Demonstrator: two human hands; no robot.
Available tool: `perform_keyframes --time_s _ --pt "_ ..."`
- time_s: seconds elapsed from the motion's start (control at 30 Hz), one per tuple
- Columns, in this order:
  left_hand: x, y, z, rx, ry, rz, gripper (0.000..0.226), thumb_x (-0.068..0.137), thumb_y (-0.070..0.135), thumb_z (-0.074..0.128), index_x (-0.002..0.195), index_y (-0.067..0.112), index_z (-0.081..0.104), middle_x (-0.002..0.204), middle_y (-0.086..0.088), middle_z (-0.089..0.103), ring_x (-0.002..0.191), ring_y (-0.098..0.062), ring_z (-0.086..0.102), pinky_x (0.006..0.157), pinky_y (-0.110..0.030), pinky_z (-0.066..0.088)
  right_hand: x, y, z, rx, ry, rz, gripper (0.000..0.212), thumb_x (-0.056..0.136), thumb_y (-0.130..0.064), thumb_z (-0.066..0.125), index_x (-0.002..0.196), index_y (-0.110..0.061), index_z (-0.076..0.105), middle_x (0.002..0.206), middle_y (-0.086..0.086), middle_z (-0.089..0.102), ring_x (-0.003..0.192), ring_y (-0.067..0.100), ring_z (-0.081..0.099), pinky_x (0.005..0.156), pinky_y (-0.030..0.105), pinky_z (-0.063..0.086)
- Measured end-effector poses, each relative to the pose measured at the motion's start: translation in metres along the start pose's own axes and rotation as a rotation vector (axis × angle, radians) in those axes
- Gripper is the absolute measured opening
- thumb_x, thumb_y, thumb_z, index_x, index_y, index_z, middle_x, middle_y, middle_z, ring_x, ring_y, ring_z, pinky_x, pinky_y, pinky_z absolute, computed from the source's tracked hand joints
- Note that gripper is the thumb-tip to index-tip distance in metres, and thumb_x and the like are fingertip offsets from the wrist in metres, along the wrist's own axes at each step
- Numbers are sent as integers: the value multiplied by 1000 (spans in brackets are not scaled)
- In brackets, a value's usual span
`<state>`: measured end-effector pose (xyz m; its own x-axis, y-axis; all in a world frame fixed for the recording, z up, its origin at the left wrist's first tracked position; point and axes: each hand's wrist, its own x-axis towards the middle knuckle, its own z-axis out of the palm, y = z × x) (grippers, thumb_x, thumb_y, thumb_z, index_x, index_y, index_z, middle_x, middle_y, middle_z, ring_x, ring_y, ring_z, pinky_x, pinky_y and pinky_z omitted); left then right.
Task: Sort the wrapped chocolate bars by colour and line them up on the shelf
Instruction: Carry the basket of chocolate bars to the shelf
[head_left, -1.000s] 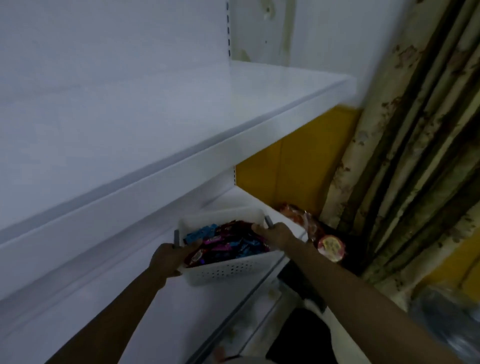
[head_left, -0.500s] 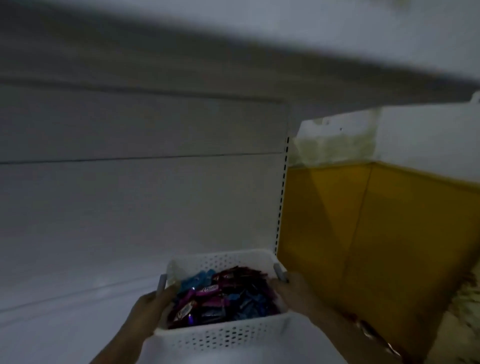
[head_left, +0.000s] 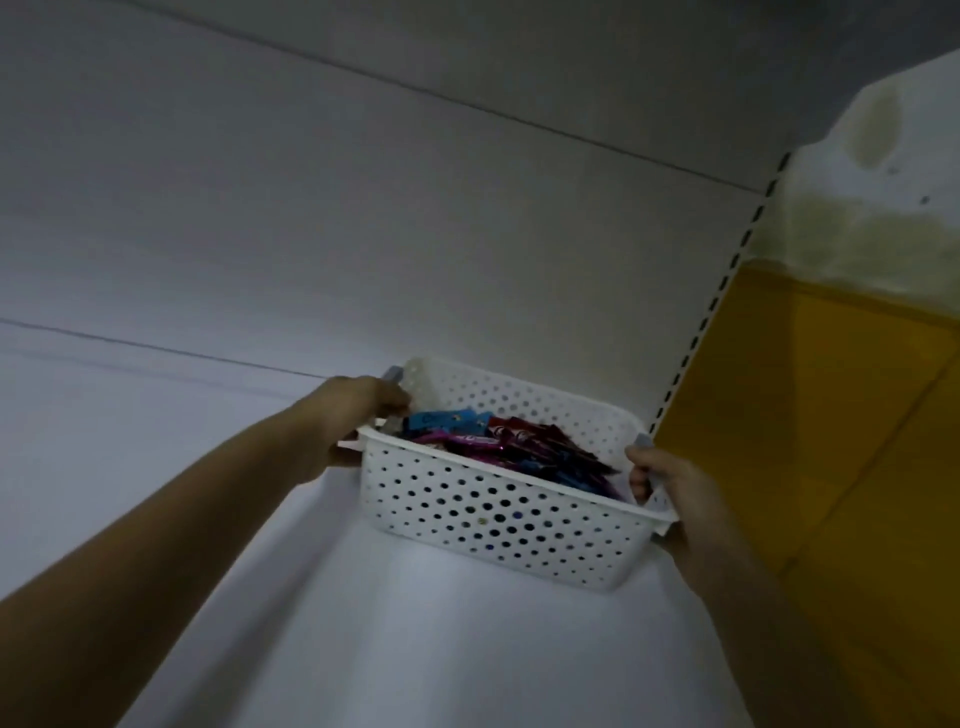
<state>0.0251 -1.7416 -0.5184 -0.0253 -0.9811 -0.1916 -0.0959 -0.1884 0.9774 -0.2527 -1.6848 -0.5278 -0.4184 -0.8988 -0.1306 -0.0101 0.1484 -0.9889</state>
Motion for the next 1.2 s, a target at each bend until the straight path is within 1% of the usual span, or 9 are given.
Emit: perform_keyframes --time_s 0.2,0.5,0.6,0.67,0.83,1.0,1.07,1.17,1.2 --pt "12 -3 -3 24 -53 24 16 92 24 58 92 9 63 97 -7 64 86 -23 60 61 -31 47 -8 -2 2 59 31 0 30 86 -16 58 58 -14 48 48 -4 47 40 7 43 51 26 36" --pt "21 -6 -4 33 -120 68 22 94 31 56 94 10 62 96 -6 63 86 -21 59 59 -31 44 -14 4 2 78 91 -93 28 84 -19 57 56 -21 58 49 -9 54 43 7 51 51 24 37" --pt "20 -4 -4 75 -130 76 30 96 38 53 97 9 61 97 -7 64 84 -21 60 60 -31 46 -20 7 0 91 90 -103 15 84 -22 58 89 -18 72 81 -3 70 72 14 65 65 29 44" --pt "19 -1 -5 112 -142 90 35 96 39 52 100 6 62 101 -11 64 86 -24 61 64 -32 48 -28 8 1 179 -24 -74 21 83 -26 57 89 -24 77 97 3 72 88 23 66 72 34 48" --pt "20 9 -10 228 -277 120 42 97 41 50 105 3 66 99 -11 71 86 -24 66 65 -32 53 -46 22 3 487 -128 -51 49 82 -38 57 124 -15 61 120 15 65 113 37 59 99 53 44" --pt "28 11 -14 263 -434 295 36 96 38 49 107 8 66 95 -6 74 87 -26 71 77 -39 57 -64 34 5 612 -217 -113 52 87 -51 49 128 -20 58 126 14 62 117 36 57 103 57 39" --pt "33 14 -4 227 -311 415 39 95 42 51 106 8 67 98 -5 72 87 -25 69 78 -38 55 -73 36 14 612 -157 -149 50 85 -50 51 124 -20 61 122 14 64 113 34 61 101 57 41" --pt "44 14 17 302 111 631 51 97 49 44 110 3 59 108 -11 64 92 -25 60 81 -36 45 -74 44 29 635 15 -211 44 81 -46 56 114 -20 67 114 13 68 105 32 65 97 56 46" --pt "42 12 23 330 120 703 56 97 52 42 113 0 57 112 -15 62 93 -27 59 81 -38 45 -72 44 34 617 87 -255 44 82 -45 57 116 -20 65 114 13 68 104 33 65 96 56 46"
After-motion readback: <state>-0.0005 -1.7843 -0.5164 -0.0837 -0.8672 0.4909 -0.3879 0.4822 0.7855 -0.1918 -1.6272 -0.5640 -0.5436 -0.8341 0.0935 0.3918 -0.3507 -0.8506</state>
